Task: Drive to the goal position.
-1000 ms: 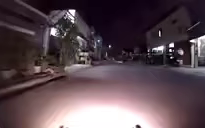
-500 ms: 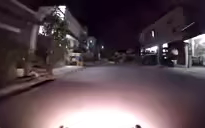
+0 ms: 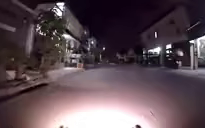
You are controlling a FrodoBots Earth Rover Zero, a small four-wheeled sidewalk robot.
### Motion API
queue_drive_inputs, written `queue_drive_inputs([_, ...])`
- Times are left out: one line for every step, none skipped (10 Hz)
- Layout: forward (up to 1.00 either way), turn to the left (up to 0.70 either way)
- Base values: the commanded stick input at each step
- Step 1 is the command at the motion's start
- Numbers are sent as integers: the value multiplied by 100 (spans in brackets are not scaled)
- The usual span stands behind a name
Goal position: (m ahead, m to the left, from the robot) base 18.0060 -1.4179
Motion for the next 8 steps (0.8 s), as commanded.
queue_drive_inputs([85,0])
queue_drive_inputs([85,0])
queue_drive_inputs([85,0])
queue_drive_inputs([85,-23])
queue_drive_inputs([85,-31])
queue_drive_inputs([85,-26])
queue_drive_inputs([85,0])
queue_drive_inputs([85,0])
